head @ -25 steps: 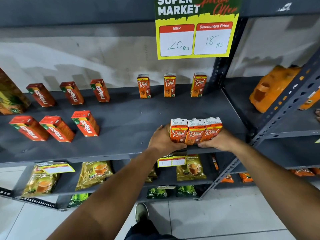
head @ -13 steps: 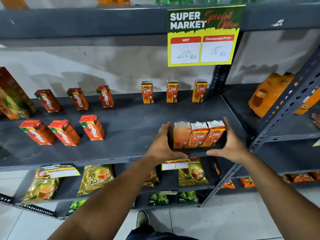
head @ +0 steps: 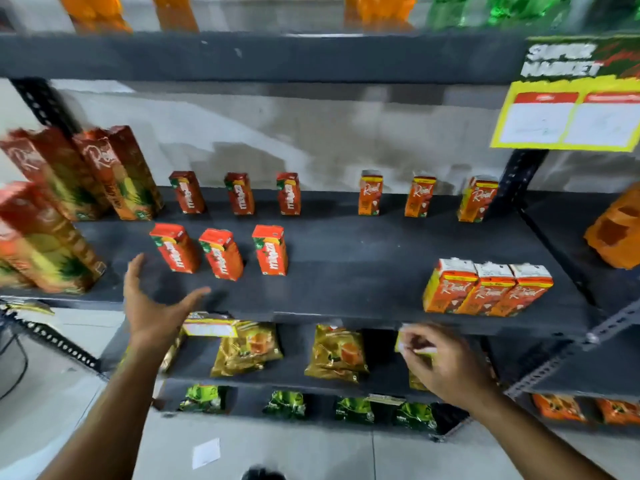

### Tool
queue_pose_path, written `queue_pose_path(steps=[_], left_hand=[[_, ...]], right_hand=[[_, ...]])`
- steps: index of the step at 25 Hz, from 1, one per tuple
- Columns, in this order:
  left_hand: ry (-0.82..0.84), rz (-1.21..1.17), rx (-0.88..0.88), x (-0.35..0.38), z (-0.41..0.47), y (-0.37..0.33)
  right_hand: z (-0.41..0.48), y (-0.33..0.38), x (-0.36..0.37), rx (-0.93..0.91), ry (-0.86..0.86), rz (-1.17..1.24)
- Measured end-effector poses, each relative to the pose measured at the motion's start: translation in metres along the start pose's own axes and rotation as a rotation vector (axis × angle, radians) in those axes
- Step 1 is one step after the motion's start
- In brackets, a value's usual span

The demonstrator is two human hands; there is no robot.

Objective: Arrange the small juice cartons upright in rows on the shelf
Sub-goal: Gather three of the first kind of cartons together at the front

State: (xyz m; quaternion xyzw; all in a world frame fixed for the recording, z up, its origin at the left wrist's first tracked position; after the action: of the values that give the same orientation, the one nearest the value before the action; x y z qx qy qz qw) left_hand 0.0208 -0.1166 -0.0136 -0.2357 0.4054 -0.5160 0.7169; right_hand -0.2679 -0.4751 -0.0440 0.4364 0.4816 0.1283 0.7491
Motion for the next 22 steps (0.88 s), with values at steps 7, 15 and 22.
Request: queue_pose_path(steps=[7, 15, 22], left_hand=[[0.453, -0.409, -0.198, 0.036, 0.087, 0.086], [0.773, -0.393, -0.111, 0.086, 0.097, 0.091], [0.854, -0.509, -0.078, 0.107, 0.081, 0.073]], right_hand=[[0.134, 0.074, 0.134, 0.326, 0.324, 0.208], [0.174, 0.088, 0.204, 0.500, 0.221, 0.175], [0.178, 0.114, 0.235, 0.447, 0.218, 0.228]])
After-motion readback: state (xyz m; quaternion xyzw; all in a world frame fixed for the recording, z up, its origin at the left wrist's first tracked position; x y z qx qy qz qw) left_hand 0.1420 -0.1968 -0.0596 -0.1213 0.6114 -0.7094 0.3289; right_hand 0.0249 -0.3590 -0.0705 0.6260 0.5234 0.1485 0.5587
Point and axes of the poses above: each hand's wrist, its own z-axis towards the middle knuckle, its own x-axis out of the palm, y = z × x, the point moved 10 cm from there along z, towards the middle knuckle, and after that the axes turned 15 degrees about x, right-handed, at the moved point
